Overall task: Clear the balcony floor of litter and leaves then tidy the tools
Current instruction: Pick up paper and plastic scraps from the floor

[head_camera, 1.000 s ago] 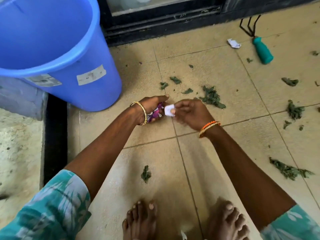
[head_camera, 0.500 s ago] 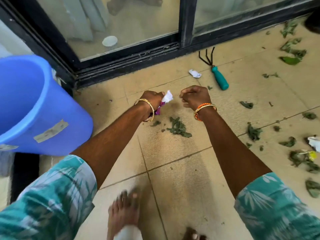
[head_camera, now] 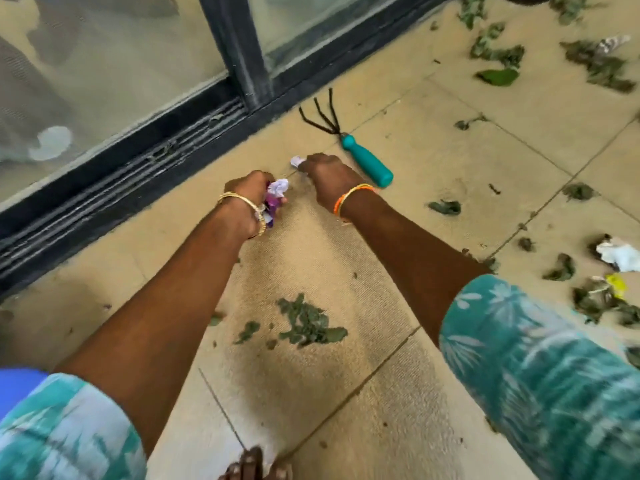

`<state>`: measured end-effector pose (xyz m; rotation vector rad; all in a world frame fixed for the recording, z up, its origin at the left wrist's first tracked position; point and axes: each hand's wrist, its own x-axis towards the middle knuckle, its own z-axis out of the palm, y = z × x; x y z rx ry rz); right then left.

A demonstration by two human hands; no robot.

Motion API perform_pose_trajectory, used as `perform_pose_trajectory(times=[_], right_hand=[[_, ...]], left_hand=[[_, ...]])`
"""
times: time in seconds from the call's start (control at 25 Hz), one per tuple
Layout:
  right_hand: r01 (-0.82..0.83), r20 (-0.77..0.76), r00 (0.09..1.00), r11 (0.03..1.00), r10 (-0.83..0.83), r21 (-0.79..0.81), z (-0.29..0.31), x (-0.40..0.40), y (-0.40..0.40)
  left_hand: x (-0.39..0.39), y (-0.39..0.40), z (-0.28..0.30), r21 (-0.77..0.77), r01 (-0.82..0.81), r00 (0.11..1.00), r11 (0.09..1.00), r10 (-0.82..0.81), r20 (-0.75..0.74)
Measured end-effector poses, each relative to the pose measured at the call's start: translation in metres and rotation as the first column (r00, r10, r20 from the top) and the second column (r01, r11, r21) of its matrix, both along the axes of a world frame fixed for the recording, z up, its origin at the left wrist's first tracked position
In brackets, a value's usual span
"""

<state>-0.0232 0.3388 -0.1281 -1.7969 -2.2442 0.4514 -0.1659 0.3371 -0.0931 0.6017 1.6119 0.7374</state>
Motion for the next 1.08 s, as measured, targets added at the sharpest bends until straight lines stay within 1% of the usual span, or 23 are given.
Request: perform_pose_trajectory(times=[0.08,0.12,0.16,0.2,0.24,0.28,0.32,0.36,0.44,0.52,0.56,0.6,0.64,0.68,0.72,0.76,0.8,0.84,0.92,0.96,1.0,1.04,1.08], right_hand=[[0.055,0.096,0.993,0.992,-0.066,0.111,-0.007,-0.001,0.003],[0.091,0.098,0.989,0.984,-0.107,0.152,-0.009,-0.001,0.004],[0.134,0.042,0.989,0.974,-0.144,0.181,-0.009,-0.002,0.003],[0.204,-0.085,0.978,0.957,-0.19,0.205,-0.008,-0.001,0.0],[0.295,-0.25,0.938,0.932,-0.24,0.212,-0.007,0.0,-0.003],[0.402,-0.425,0.855,0.897,-0.296,0.185,-0.003,0.002,-0.01],[0.493,-0.573,0.743,0.861,-0.344,0.122,0.0,0.005,-0.018],[0.551,-0.666,0.634,0.834,-0.392,0.034,0.003,0.008,-0.029],[0.589,-0.772,0.418,0.79,-0.479,-0.171,0.013,0.018,-0.054],[0.569,-0.835,0.169,0.744,-0.523,-0.351,0.027,0.036,-0.083],[0.549,-0.84,0.094,0.731,-0.534,-0.404,0.035,0.046,-0.098],[0.541,-0.832,0.076,0.724,-0.549,-0.428,0.043,0.057,-0.117],[0.541,-0.807,0.12,0.72,-0.579,-0.435,0.051,0.067,-0.135],[0.545,-0.763,0.188,0.712,-0.618,-0.443,0.056,0.076,-0.152],[0.572,-0.714,0.226,0.684,-0.662,-0.453,0.06,0.086,-0.169],[0.627,-0.671,0.224,0.632,-0.707,-0.456,0.063,0.097,-0.184],[0.709,-0.64,0.19,0.555,-0.745,-0.435,0.064,0.11,-0.2],[0.8,-0.61,0.164,0.466,-0.775,-0.378,0.063,0.126,-0.213],[0.923,-0.507,0.185,0.326,-0.842,-0.206,0.059,0.16,-0.235],[0.95,-0.439,0.208,0.287,-0.874,-0.121,0.056,0.176,-0.243],[0.969,-0.379,0.198,0.24,-0.904,-0.067,0.049,0.198,-0.249],[0.976,-0.333,0.187,0.214,-0.924,-0.044,0.043,0.222,-0.255],[0.967,-0.29,0.233,0.253,-0.928,-0.031,0.038,0.233,-0.252]], left_hand=[[0.001,0.01,-0.006,0.016,0.002,1.0,1.0,-0.002,0.003],[0.004,0.012,-0.008,0.026,-0.004,1.0,1.0,0.003,0.015],[0.007,0.012,-0.008,0.031,-0.007,0.999,1.0,0.006,0.039],[0.011,0.012,-0.01,0.031,0.005,0.998,0.999,-0.007,0.06],[0.015,0.011,-0.012,0.025,0.024,0.996,0.999,-0.026,0.086],[0.018,0.01,-0.016,0.018,0.048,0.993,0.999,-0.049,0.11],[0.023,0.009,-0.016,0.014,0.081,0.984,0.997,-0.082,0.155],[0.028,0.007,-0.017,0.017,0.115,0.972,0.993,-0.116,0.203],[0.046,0.003,-0.012,0.031,0.189,0.922,0.981,-0.189,0.337],[0.069,-0.008,-0.006,0.036,0.291,0.837,0.956,-0.273,0.474],[0.081,-0.017,-0.002,0.044,0.36,0.781,0.932,-0.328,0.531],[0.094,-0.029,0.004,0.058,0.432,0.749,0.9,-0.394,0.532],[0.108,-0.04,0.009,0.069,0.49,0.711,0.869,-0.444,0.545],[0.122,-0.053,0.016,0.07,0.533,0.702,0.843,-0.487,0.519],[0.136,-0.066,0.021,0.069,0.565,0.693,0.822,-0.518,0.502],[0.149,-0.078,0.027,0.068,0.604,0.692,0.794,-0.564,0.451],[0.163,-0.091,0.031,0.074,0.641,0.668,0.764,-0.602,0.438],[0.176,-0.102,0.035,0.069,0.683,0.65,0.728,-0.647,0.398],[0.197,-0.115,0.036,0.043,0.72,0.642,0.693,-0.688,0.338],[0.204,-0.119,0.036,0.029,0.727,0.642,0.686,-0.694,0.326],[0.219,-0.123,0.034,0.013,0.732,0.643,0.681,-0.697,0.316],[0.235,-0.125,0.031,-0.001,0.733,0.646,0.68,-0.697,0.311],[0.237,-0.123,0.031,-0.002,0.709,0.675,0.705,-0.678,0.292]])
